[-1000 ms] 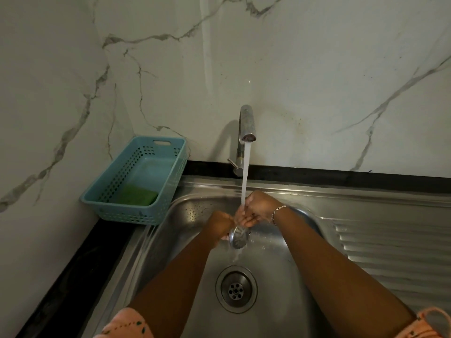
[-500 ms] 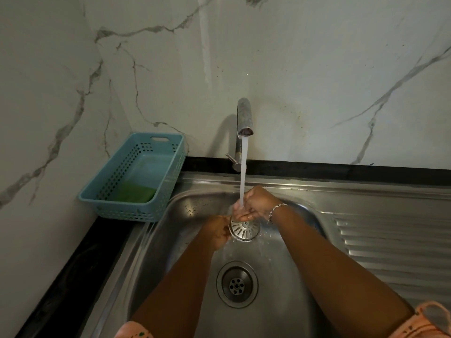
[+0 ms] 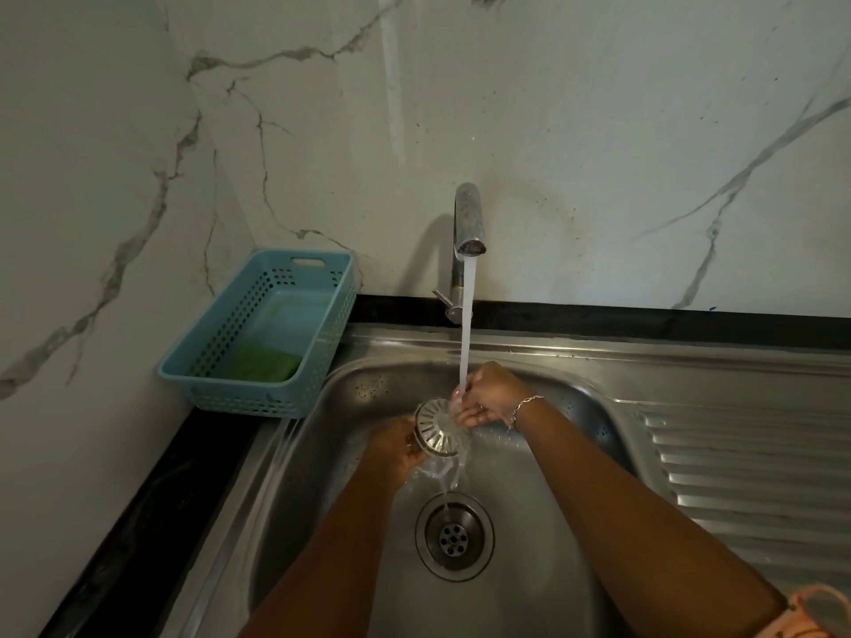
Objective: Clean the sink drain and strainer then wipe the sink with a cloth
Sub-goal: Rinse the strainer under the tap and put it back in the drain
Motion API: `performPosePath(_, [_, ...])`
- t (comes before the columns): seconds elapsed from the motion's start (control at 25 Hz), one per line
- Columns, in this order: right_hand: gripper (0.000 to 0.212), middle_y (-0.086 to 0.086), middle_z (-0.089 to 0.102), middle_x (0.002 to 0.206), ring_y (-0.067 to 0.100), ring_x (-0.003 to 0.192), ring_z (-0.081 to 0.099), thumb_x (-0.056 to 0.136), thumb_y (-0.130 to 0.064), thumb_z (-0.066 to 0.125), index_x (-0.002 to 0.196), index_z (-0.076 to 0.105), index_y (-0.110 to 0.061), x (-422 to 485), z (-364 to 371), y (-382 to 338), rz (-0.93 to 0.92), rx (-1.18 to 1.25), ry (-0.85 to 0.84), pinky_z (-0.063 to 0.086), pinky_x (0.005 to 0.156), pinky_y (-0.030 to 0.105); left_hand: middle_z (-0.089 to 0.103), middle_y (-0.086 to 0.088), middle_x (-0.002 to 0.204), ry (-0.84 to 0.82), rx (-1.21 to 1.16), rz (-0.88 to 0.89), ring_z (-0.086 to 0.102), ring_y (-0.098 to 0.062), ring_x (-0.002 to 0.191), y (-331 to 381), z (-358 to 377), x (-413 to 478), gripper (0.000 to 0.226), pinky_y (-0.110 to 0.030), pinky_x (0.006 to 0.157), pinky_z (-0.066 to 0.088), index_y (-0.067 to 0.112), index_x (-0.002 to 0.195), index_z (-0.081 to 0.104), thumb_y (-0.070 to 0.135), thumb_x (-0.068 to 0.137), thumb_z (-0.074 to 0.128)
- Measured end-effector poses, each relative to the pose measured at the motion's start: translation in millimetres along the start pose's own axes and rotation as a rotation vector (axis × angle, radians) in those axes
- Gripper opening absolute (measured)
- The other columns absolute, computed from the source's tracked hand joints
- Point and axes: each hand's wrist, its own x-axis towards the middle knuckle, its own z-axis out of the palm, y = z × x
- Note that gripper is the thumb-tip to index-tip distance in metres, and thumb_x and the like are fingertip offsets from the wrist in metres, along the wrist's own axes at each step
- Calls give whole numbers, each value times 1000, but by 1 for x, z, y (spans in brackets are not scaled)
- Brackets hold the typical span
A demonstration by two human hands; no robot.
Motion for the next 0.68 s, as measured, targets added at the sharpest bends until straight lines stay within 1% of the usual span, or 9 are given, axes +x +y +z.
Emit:
performPosePath(0.04, [13,11,53,67,17,57,52,91,1,52,79,58,0,1,1,5,17,23,19,51,52,21,61,-14,90,45,227,160,58,-18,73,-3,4,-3,22,-25,66,48,-4,107,59,3,92,44])
performPosePath(0.12, [19,11,56,66,20,58,57,91,-11,56,74,57,-3,2,3,17,59,141,47,54,54,25,62,-10,93,136,772,588,60,-16,76,-12,10,-9,21,-15,62,45,4,100,63,7,94,43])
performPosePath(0.2, [20,13,61,70,22,61,61,92,-10,53,74,58,-3,1,7,31,88,299,59,56,56,29,61,-7,109,56,1255,910,61,-17,90,-22,13,-15,24,-18,71,47,10,112,59,10,92,46])
performPosePath(0.24, [19,12,62,71,21,62,61,92,-4,50,75,59,-3,1,8,38,81,353,83,57,55,30,61,-7,114,7,1479,1050,62,-17,94,-27,13,-19,29,-21,75,50,12,116,58,11,87,54])
performPosePath(0.28, [19,11,62,73,20,63,61,91,3,46,79,59,-4,1,8,44,63,377,109,57,54,30,65,-5,110,-36,1639,1201,65,-16,92,-32,11,-19,36,-22,74,53,13,111,62,13,75,67])
performPosePath(0.36, [24,8,63,79,19,68,60,89,9,42,93,61,-5,1,7,54,3,371,116,55,56,30,73,0,88,-86,1818,1449,69,-11,78,-38,7,-20,44,-20,64,57,16,88,72,19,46,85])
performPosePath(0.4, [27,6,63,81,18,71,61,89,10,42,98,60,-7,0,6,57,-31,377,103,55,57,29,74,0,84,-129,1870,1504,70,-11,76,-38,7,-19,42,-21,64,58,16,83,73,20,43,86])
performPosePath(0.56, [28,4,64,87,16,76,61,91,9,42,105,58,-8,0,-2,68,-120,561,84,55,60,27,76,-3,93,-185,2013,1643,71,-14,87,-34,11,-14,35,-28,79,58,17,89,74,27,57,82])
performPosePath(0.68, [23,7,65,85,18,75,62,92,6,41,99,58,-8,0,-9,74,-76,667,85,56,59,28,75,-1,97,-205,2086,1637,71,-12,90,-21,19,-19,40,-27,82,57,16,102,71,30,65,78])
